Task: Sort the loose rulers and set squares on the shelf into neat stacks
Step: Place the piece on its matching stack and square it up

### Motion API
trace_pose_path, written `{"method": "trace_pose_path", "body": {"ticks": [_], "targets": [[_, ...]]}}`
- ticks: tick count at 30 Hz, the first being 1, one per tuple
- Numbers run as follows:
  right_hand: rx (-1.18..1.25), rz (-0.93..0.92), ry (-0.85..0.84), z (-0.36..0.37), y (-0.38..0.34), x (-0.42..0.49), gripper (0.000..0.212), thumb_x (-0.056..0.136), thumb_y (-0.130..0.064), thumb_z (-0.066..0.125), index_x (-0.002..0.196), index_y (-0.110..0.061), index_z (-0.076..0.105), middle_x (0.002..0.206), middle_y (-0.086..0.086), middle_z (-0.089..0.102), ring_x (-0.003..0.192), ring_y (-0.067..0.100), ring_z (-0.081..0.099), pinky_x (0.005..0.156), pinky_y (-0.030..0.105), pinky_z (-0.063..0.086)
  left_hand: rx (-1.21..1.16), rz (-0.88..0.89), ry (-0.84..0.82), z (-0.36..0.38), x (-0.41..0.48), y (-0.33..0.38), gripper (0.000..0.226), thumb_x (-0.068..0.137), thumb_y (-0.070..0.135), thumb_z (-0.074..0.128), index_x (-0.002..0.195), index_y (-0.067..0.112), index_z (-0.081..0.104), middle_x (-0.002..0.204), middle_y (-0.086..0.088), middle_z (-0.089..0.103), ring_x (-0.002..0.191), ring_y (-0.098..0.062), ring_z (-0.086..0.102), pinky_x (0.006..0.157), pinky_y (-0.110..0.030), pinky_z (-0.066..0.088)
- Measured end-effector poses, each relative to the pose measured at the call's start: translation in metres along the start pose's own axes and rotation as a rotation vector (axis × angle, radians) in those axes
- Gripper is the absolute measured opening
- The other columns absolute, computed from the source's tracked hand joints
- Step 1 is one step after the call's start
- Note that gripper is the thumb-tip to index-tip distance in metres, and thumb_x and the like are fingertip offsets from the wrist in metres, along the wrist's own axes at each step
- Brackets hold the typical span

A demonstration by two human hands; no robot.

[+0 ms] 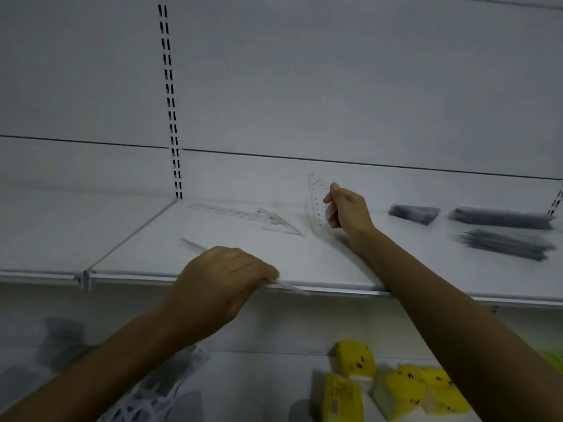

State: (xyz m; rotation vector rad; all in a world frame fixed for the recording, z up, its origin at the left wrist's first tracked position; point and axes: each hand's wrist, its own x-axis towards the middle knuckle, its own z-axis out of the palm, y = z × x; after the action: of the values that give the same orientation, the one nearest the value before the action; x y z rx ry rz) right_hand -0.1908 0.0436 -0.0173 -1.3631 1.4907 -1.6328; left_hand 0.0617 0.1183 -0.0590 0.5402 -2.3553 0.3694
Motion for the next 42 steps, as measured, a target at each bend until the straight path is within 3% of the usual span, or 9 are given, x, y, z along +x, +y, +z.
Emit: {"method": "trace_pose_path", "body": {"ticks": [3, 7, 12, 19, 22, 26, 34, 38, 42], "targets": [[0.119, 0.047, -0.045, -0.001, -0.004, -0.004, 0.034, 0.098, -0.031, 0.046, 0.077, -0.010, 0.063, 0.061, 0.004, 0.054, 0.048, 0.014, 0.040, 0.051, 0.023, 0.035, 0.044, -0.016, 0.126, -0.009, 0.020, 0.006, 0.032, 0.093, 0.026, 0.043, 0.099, 0.014, 0.072, 0.086, 0.001, 0.073, 0.072, -0.016, 0.068, 0.069, -0.024, 0.048], [0.321, 0.131, -0.041, -0.009, -0.008, -0.005, 0.017, 0.094, -0.021, 0.056, 0.093, -0.010, 0.069, 0.090, 0.009, 0.068, 0.066, 0.017, 0.067, 0.063, 0.023, 0.053, 0.062, -0.044, 0.162, -0.012, 0.053, 0.011, 0.033, 0.094, 0.027, 0.042, 0.107, 0.014, 0.069, 0.084, -0.002, 0.070, 0.068, -0.019, 0.065, 0.059, -0.024, 0.051], [0.467, 0.172, -0.059, -0.043, -0.017, -0.015, 0.025, 0.091, -0.012, 0.059, 0.111, 0.003, 0.063, 0.100, 0.012, 0.070, 0.092, 0.021, 0.070, 0.083, 0.030, 0.057, 0.028, -0.168, 0.145, 0.012, 0.111, 0.017, 0.040, 0.099, 0.036, 0.031, 0.118, 0.019, 0.061, 0.095, 0.002, 0.060, 0.080, -0.016, 0.058, 0.053, -0.016, 0.037], [-0.191, -0.357, 0.272, -0.132, -0.021, -0.046, 0.023, 0.093, -0.013, 0.058, 0.113, -0.008, 0.067, 0.095, -0.006, 0.069, 0.077, 0.007, 0.069, 0.073, 0.016, 0.055, -0.872, -0.635, 0.140, 0.064, 0.216, 0.060, 0.041, 0.092, 0.051, 0.040, 0.102, 0.020, 0.065, 0.080, 0.010, 0.058, 0.069, -0.006, 0.052, 0.062, -0.019, 0.043], [-0.639, -0.646, 0.345, -0.169, -0.020, -0.048, 0.023, 0.092, -0.014, 0.059, 0.113, -0.010, 0.068, 0.090, 0.001, 0.069, 0.073, 0.000, 0.059, 0.068, 0.009, 0.048, -0.972, -0.609, 0.129, 0.088, 0.254, 0.087, 0.044, 0.086, 0.058, 0.043, 0.090, 0.019, 0.063, 0.075, 0.006, 0.058, 0.068, -0.009, 0.054, 0.061, -0.022, 0.043], [-0.706, -0.659, 0.242, -0.208, -0.023, -0.040, 0.032, 0.086, -0.020, 0.066, 0.117, -0.010, 0.065, 0.099, 0.006, 0.063, 0.077, 0.014, 0.063, 0.070, 0.024, 0.055, -1.010, -0.557, 0.150, 0.103, 0.293, 0.107, 0.035, 0.093, 0.046, 0.044, 0.074, 0.021, 0.060, 0.074, 0.002, 0.061, 0.068, -0.013, 0.055, 0.063, -0.024, 0.046], [-0.798, -0.733, 0.394, -0.256, -0.012, -0.013, 0.028, 0.089, -0.029, 0.057, 0.102, -0.011, 0.073, 0.084, 0.001, 0.068, 0.070, 0.013, 0.062, 0.062, 0.029, 0.053, -0.628, -0.323, 0.166, 0.145, 0.305, 0.090, 0.064, 0.080, 0.080, 0.021, 0.074, 0.028, 0.058, 0.073, 0.012, 0.060, 0.065, -0.008, 0.055, 0.060, -0.026, 0.043], [-0.770, -0.700, 0.423, -0.261, -0.012, 0.006, 0.019, 0.085, -0.030, 0.065, 0.095, -0.018, 0.075, 0.084, -0.003, 0.072, 0.065, 0.010, 0.062, 0.063, 0.032, 0.054, -0.349, -0.219, 0.126, 0.168, 0.288, 0.061, 0.078, 0.072, 0.082, 0.002, 0.092, 0.033, 0.058, 0.080, 0.015, 0.054, 0.075, -0.011, 0.053, 0.062, -0.026, 0.036], [-0.869, -0.699, 0.431, -0.254, -0.014, 0.034, 0.014, 0.086, -0.033, 0.066, 0.093, -0.024, 0.074, 0.082, -0.008, 0.072, 0.065, 0.009, 0.062, 0.062, 0.027, 0.051, -0.086, -0.260, 0.087, 0.169, 0.280, 0.033, 0.064, 0.089, 0.068, 0.014, 0.099, 0.028, 0.063, 0.082, 0.010, 0.055, 0.081, -0.014, 0.056, 0.061, -0.027, 0.034]]}}
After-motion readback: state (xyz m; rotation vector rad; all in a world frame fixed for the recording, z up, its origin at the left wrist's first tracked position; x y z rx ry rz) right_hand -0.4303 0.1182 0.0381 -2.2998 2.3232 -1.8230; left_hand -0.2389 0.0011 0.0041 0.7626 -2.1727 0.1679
